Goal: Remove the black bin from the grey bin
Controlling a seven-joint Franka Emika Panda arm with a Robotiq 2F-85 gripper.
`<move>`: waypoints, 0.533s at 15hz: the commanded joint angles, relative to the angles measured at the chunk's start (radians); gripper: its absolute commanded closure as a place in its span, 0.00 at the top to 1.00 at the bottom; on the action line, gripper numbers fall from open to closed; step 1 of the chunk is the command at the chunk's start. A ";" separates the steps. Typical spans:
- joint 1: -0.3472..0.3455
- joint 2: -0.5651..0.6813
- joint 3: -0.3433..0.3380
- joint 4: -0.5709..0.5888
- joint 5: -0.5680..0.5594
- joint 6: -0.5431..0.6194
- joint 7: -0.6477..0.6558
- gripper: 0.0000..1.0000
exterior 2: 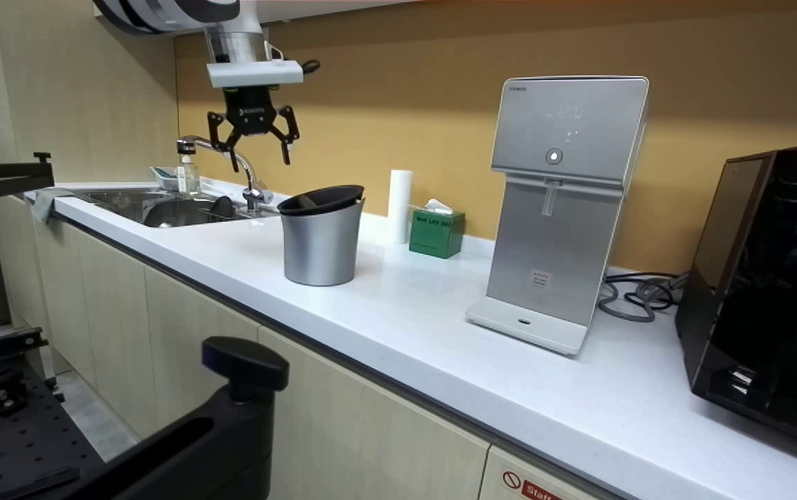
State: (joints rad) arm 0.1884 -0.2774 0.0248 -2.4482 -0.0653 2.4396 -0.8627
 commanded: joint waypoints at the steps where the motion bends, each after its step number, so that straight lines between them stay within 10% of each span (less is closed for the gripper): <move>1: -0.010 0.099 0.004 0.077 -0.020 -0.021 -0.015 1.00; 8: -0.027 0.121 0.019 0.083 -0.007 -0.032 0.013 1.00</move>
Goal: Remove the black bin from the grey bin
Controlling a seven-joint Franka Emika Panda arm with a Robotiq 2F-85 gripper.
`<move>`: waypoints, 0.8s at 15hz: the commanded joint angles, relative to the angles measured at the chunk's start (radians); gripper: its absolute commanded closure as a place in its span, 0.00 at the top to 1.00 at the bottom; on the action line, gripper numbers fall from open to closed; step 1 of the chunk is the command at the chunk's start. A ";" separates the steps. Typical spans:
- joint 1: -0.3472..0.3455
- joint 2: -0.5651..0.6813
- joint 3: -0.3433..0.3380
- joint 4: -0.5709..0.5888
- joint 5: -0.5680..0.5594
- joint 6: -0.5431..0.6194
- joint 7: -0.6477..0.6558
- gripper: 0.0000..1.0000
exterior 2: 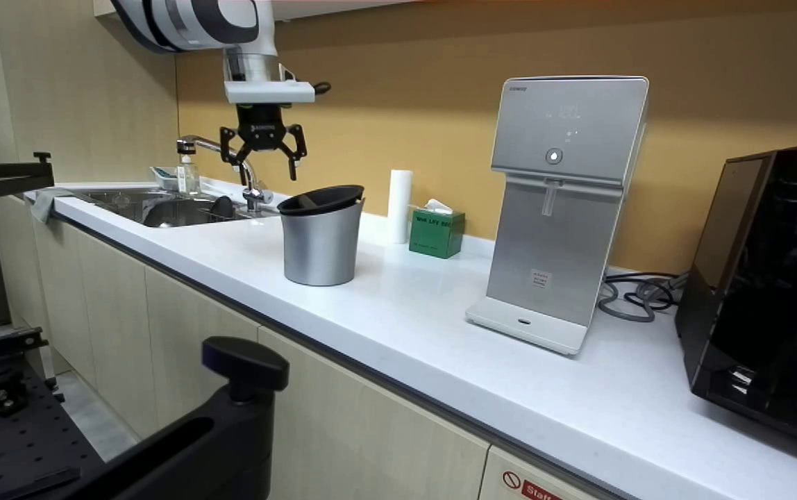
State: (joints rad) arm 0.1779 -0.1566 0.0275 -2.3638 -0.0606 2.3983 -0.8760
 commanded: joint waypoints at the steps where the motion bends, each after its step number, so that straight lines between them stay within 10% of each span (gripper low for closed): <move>1: -0.025 0.009 0.020 0.003 -0.035 0.019 0.053 1.00; 12: -0.086 0.171 0.019 0.112 -0.156 0.145 0.161 1.00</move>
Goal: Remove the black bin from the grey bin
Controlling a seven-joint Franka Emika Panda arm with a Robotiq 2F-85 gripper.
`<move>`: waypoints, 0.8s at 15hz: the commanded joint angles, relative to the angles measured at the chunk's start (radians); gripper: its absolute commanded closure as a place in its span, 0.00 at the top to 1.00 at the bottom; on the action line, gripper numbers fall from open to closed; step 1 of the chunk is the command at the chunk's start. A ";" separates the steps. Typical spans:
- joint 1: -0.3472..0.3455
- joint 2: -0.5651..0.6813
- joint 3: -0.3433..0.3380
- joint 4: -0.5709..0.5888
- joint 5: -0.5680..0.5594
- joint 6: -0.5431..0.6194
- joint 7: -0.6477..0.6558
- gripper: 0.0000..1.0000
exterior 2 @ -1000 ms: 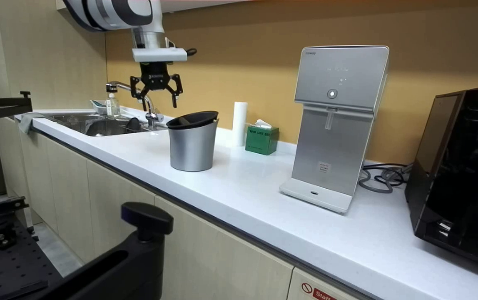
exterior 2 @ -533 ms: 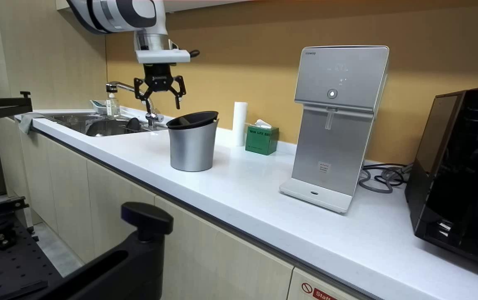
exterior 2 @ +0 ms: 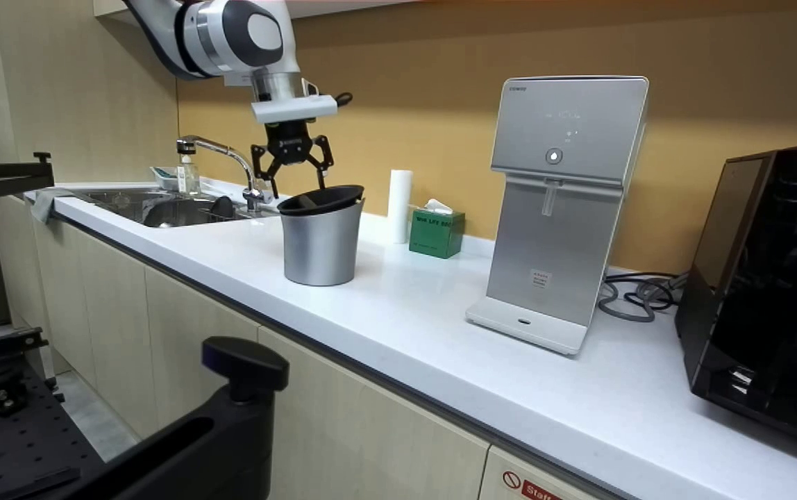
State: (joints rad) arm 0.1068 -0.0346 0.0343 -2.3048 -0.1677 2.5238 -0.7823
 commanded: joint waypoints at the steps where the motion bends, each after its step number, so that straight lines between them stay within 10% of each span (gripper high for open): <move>1: -0.018 0.062 0.011 0.062 -0.058 0.025 0.074 1.00; 12: -0.056 0.141 0.002 0.121 -0.129 0.023 0.025 1.00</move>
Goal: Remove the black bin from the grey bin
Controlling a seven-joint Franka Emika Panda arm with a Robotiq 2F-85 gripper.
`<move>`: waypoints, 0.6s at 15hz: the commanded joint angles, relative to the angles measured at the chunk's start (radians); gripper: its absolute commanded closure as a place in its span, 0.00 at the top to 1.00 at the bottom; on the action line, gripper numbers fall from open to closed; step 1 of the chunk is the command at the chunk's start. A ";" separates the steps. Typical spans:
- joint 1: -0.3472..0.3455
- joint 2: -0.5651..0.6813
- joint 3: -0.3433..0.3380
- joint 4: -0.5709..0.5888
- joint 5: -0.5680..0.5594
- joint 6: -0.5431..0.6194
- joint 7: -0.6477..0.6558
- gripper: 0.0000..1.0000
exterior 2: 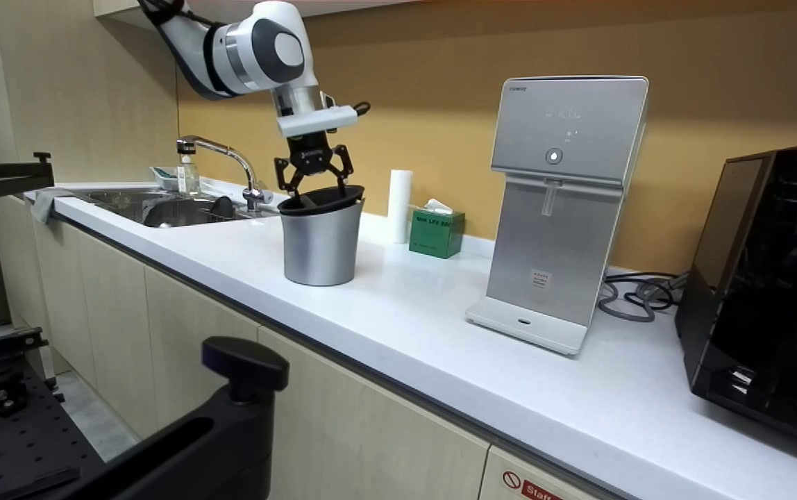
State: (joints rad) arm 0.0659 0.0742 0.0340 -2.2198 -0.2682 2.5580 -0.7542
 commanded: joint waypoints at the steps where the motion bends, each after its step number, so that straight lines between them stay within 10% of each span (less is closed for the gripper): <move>1: -0.017 0.035 0.002 0.035 -0.029 -0.017 -0.009 1.00; 6: -0.033 0.039 0.003 0.030 -0.017 -0.055 -0.052 1.00; 7: -0.037 0.036 0.005 0.029 0.001 -0.061 -0.063 0.75; 9: -0.041 0.033 0.008 0.029 0.022 -0.072 -0.079 0.67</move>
State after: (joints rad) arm 0.0379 0.1070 0.0343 -2.2166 -0.2681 2.5206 -0.8080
